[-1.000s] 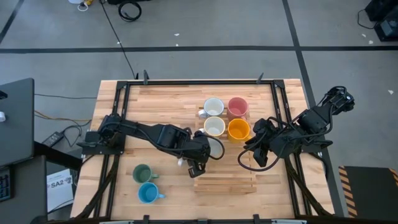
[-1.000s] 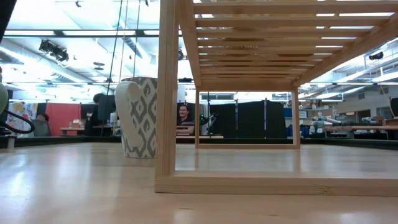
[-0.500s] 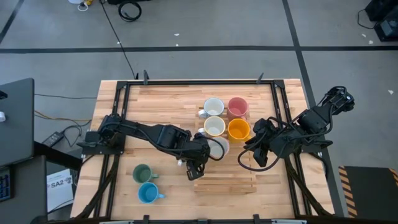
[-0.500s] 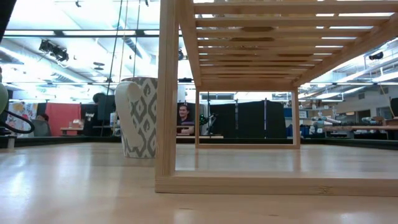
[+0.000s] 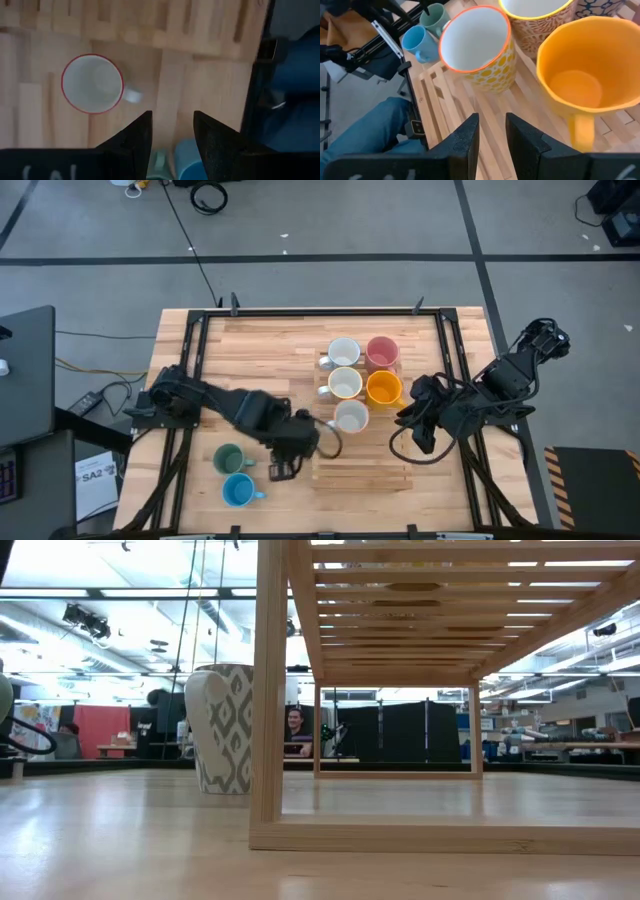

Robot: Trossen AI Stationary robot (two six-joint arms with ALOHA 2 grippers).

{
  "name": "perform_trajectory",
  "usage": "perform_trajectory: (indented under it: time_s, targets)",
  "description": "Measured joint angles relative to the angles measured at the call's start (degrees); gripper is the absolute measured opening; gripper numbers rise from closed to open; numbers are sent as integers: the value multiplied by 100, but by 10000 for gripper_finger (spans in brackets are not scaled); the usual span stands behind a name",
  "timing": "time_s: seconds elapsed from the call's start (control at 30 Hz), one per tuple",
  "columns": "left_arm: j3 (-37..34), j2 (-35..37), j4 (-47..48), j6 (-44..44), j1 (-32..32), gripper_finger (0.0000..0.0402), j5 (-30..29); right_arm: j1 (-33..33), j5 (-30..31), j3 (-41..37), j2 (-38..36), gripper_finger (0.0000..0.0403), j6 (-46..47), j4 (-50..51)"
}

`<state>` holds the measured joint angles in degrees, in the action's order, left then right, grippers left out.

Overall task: Place coffee mugs
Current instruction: Put the green mug on the shelf

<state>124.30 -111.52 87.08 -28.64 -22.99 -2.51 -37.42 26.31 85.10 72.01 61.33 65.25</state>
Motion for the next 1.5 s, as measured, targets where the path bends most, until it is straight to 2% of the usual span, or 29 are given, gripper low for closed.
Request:
perform_trajectory:
  time_s: [0.3, 0.47, 0.57, 0.83, 1.03, 1.23, 1.5]
  targets:
    - [-3, 62, 290, -71, -976, 150, -510, -407, 324, 0, 0, 101, 42, -32]
    - [-408, 188, 283, -372, -1313, 151, -663, -565, 426, 0, 0, 101, 59, -55]
    - [-992, 553, 285, -644, -1369, 151, -686, -615, 434, 0, 0, 101, 60, -79]
    - [-3475, 2191, 236, -1923, -1385, 151, -688, -639, 433, 0, 0, 101, 52, -101]
    - [-5117, 3203, -624, -2724, -1454, 151, -668, -639, 433, 0, 2, 101, 44, -107]
    - [-6078, 3576, -1632, -2927, -1466, 151, -363, -639, 433, 0, 2, 101, 42, -111]
    - [-6741, 3587, -2031, -2953, -1466, 151, -252, -639, 431, 0, 2, 101, 1, -111]
